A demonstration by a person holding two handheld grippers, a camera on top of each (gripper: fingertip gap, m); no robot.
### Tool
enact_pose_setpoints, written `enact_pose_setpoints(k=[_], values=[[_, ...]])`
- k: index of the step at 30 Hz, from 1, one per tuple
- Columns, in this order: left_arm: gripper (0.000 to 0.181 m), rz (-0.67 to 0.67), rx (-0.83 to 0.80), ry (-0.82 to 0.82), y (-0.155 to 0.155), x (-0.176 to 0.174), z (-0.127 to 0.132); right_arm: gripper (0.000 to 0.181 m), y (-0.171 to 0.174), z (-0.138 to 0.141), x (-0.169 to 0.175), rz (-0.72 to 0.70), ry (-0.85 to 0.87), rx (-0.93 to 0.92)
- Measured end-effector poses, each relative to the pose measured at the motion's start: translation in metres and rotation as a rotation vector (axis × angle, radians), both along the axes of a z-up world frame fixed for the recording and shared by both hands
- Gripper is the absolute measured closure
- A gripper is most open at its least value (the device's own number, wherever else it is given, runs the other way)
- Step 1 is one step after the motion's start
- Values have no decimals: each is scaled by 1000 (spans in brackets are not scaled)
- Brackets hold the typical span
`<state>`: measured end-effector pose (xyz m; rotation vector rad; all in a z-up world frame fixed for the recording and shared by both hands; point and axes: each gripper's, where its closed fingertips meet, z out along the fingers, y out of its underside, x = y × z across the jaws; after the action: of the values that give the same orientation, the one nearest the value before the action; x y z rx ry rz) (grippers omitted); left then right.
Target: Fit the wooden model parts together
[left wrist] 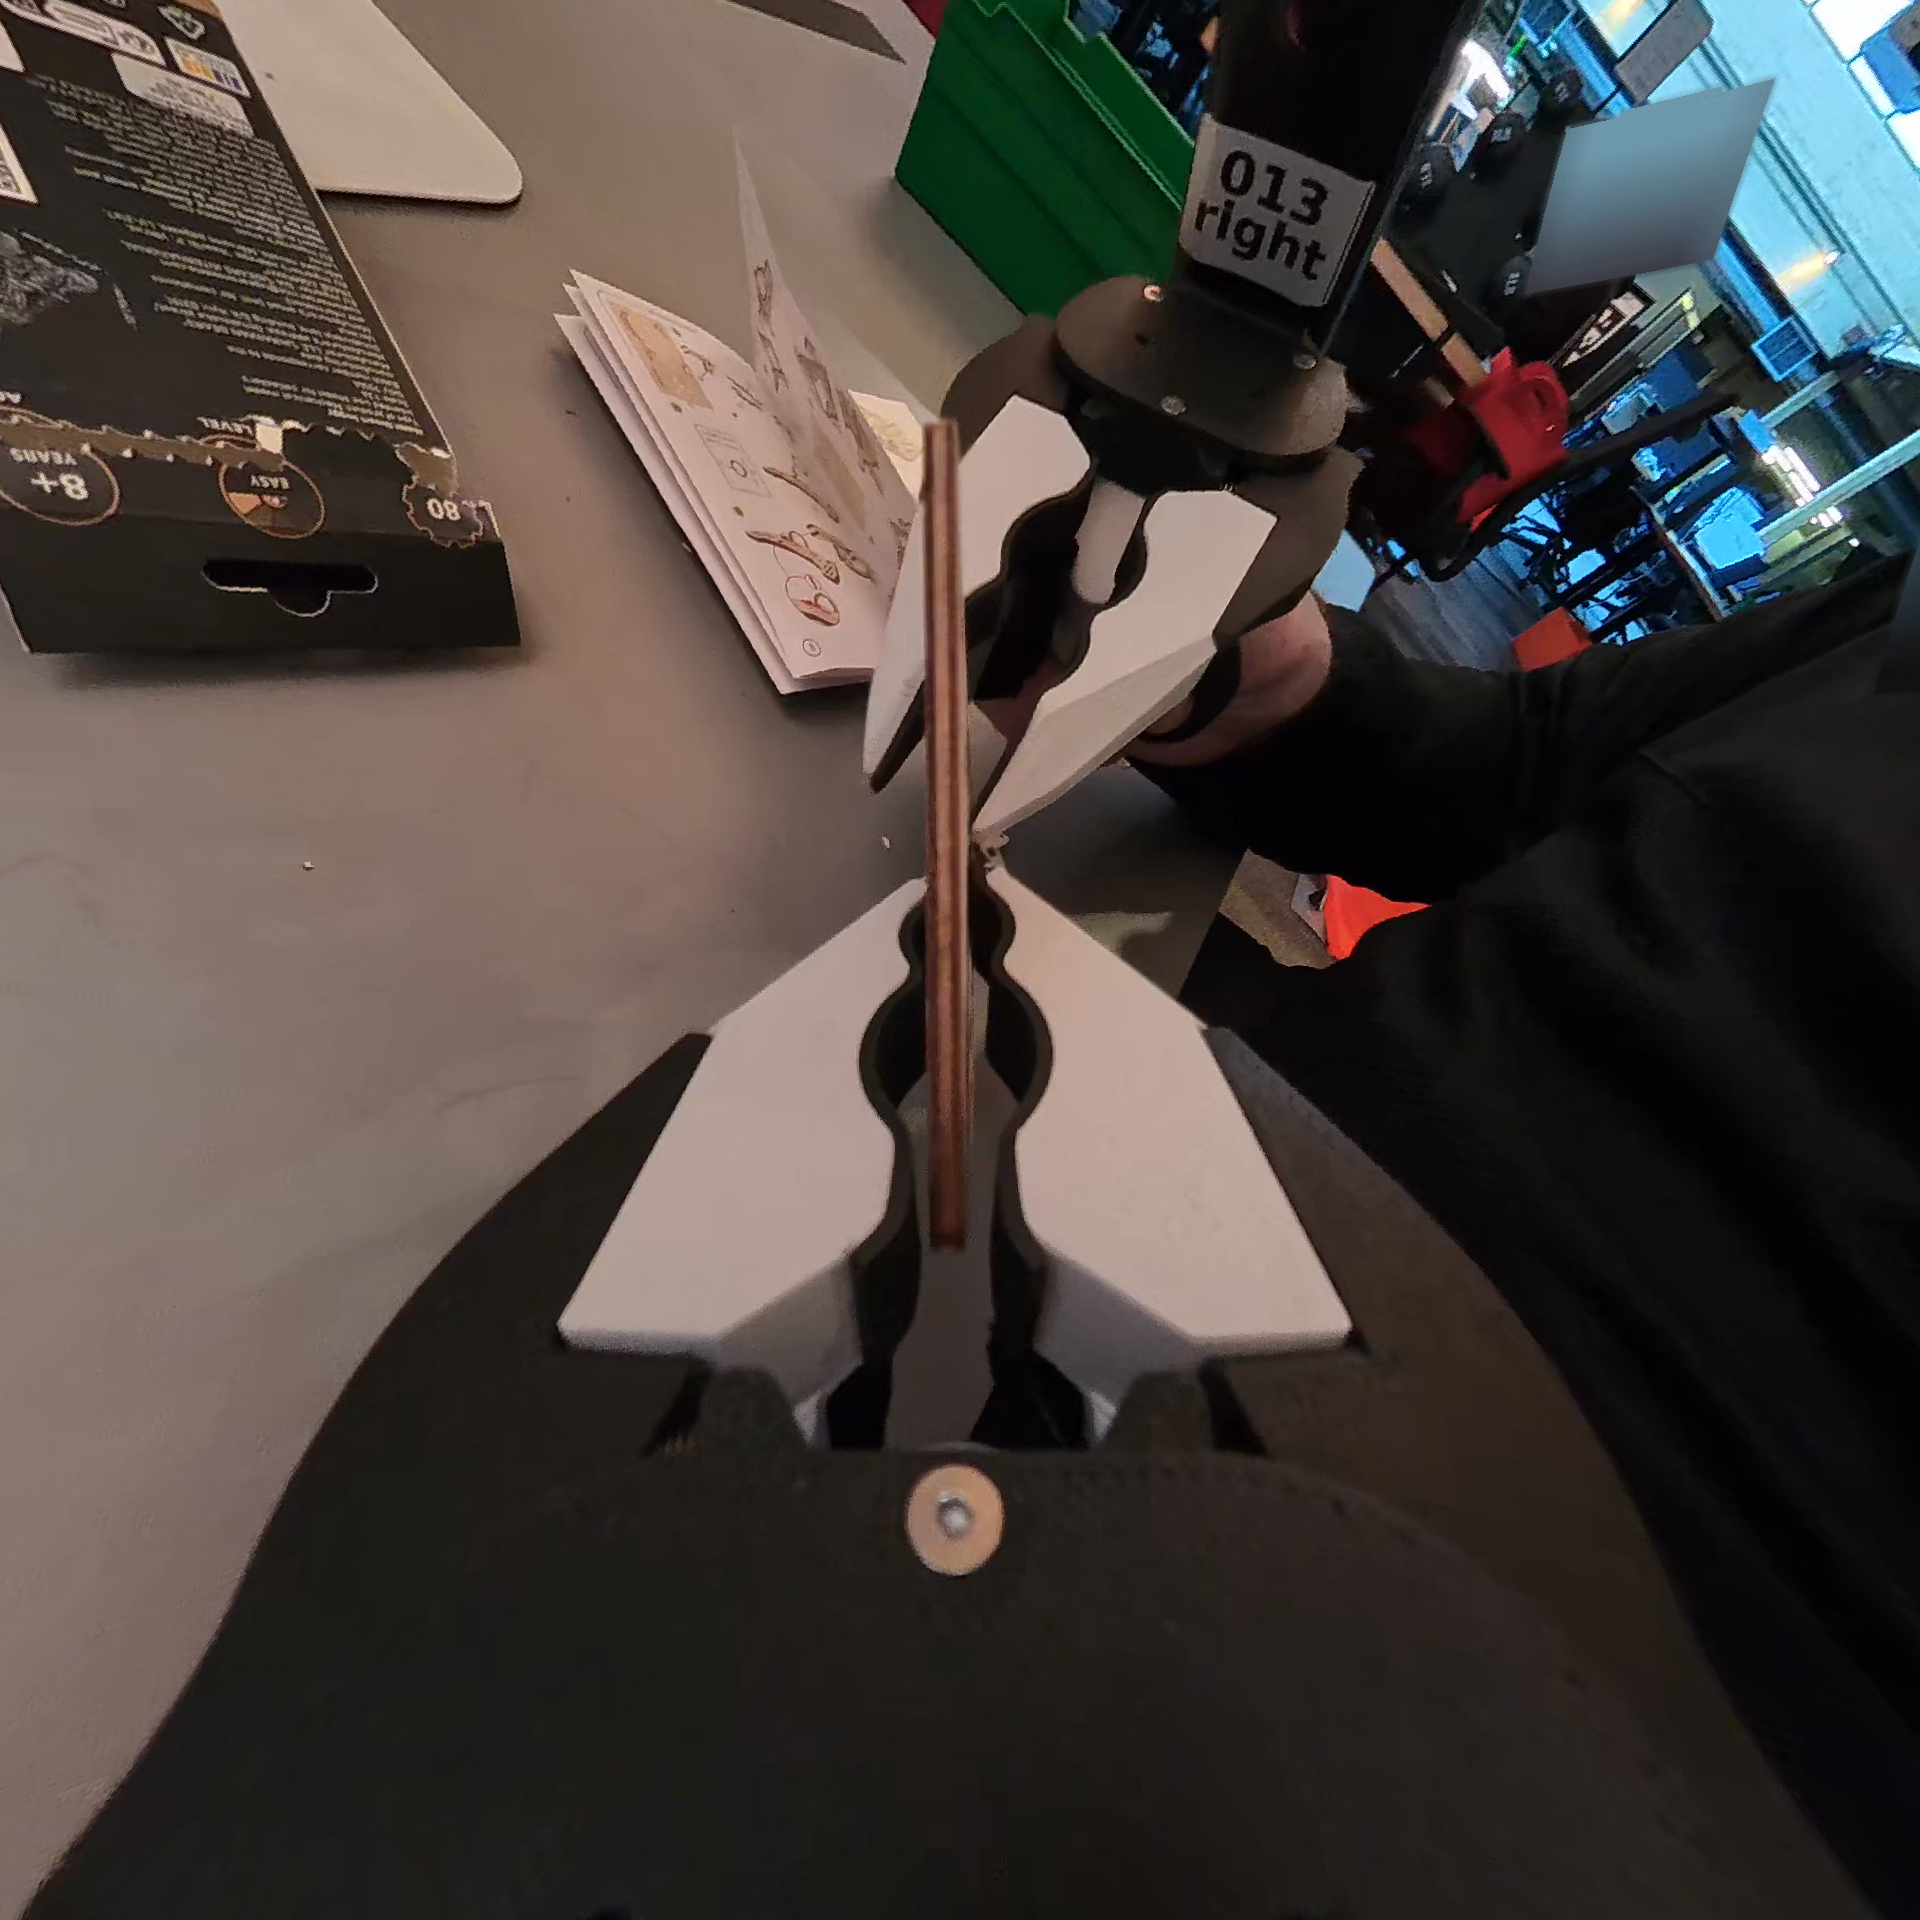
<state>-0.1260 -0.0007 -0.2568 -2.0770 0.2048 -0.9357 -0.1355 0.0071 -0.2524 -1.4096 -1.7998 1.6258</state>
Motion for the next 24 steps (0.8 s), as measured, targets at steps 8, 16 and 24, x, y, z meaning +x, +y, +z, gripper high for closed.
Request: enact_pose_setpoints(k=[8,16,24], values=[[180,31,6,-10,3,-4,1,169,1,1,-3,26,30,-47],[180,34,6,-20,4,-3,4,169,3,2,-2,33,53,-79],[180,39,0,-7,1,-4,5,172,5,9,0,47,74,-137]])
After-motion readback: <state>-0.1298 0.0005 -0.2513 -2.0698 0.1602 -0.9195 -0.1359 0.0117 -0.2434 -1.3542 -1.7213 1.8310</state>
